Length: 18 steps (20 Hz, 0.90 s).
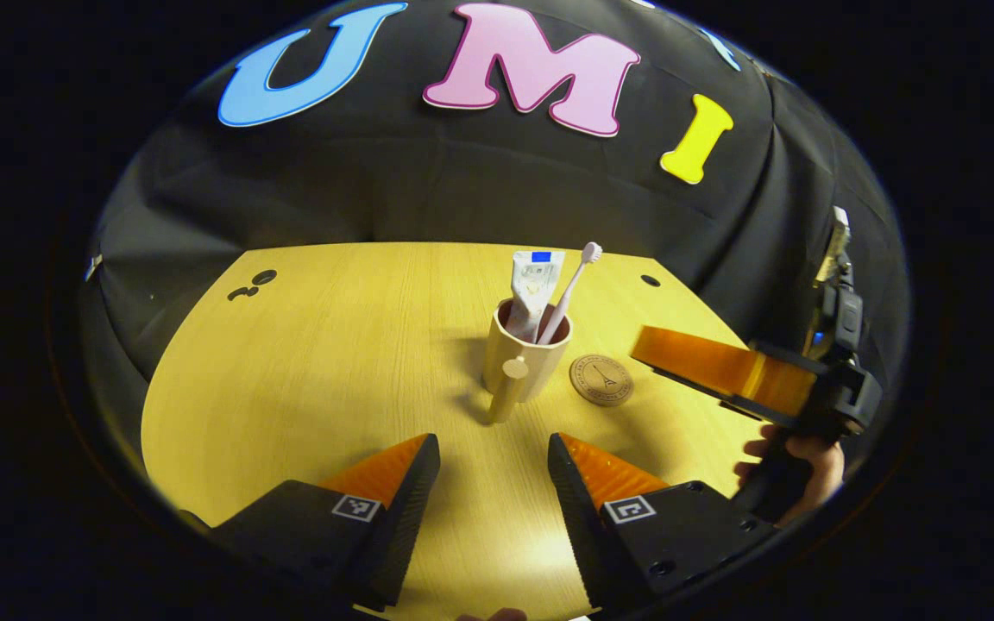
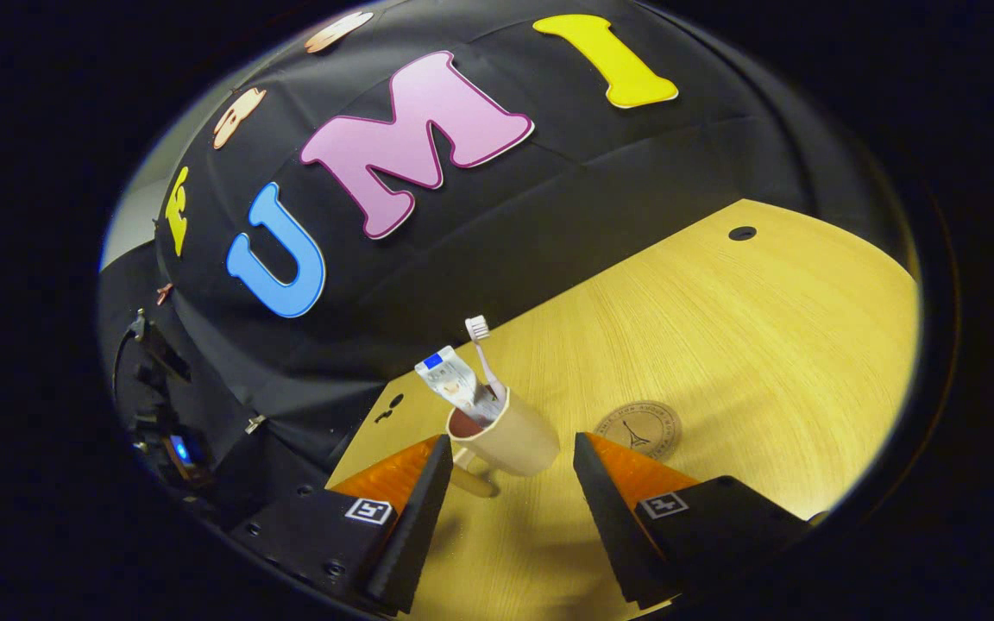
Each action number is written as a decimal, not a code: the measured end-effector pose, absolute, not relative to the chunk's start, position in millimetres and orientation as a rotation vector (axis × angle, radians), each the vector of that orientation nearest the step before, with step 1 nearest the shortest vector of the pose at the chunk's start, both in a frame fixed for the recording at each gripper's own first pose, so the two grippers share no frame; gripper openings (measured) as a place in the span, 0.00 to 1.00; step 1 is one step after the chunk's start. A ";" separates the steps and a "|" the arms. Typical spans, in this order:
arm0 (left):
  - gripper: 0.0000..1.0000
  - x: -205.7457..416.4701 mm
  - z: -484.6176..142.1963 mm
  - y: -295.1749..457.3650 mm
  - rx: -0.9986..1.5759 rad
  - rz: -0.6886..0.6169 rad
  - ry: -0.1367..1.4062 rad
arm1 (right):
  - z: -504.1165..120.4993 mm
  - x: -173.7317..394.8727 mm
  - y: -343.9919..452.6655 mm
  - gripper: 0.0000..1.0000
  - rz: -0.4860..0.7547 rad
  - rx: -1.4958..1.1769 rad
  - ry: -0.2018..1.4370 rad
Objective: Put the toothbrush and toothpaste on the desktop into the cup, then pick up the cup and place it on the coaster on the desktop.
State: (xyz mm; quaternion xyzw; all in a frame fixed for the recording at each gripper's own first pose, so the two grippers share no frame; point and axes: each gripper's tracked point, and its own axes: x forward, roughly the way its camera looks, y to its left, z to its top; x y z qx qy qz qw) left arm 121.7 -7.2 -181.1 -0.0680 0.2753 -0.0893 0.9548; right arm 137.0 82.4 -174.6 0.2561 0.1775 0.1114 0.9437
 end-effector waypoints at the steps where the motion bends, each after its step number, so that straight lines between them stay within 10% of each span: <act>1: 0.79 127.0 -182.2 -8.0 -0.140 -0.182 0.580 | -175.9 129.3 79.1 0.87 0.239 0.528 0.384; 5: 0.79 145.1 -192.4 -18.3 -0.144 -0.209 0.679 | -188.5 99.8 59.8 0.95 0.266 0.514 0.468; 7: 0.79 154.5 -199.9 -20.1 -0.099 -0.211 0.723 | -192.1 91.5 46.8 0.79 0.266 0.508 0.490; 8: 0.79 157.1 -202.6 -21.8 -0.075 -0.224 0.747 | -194.4 89.0 40.0 0.95 0.264 0.506 0.498; 18: 0.79 210.2 -222.8 -41.9 0.104 -0.295 0.906 | -208.7 89.8 -28.1 0.95 0.225 0.493 0.526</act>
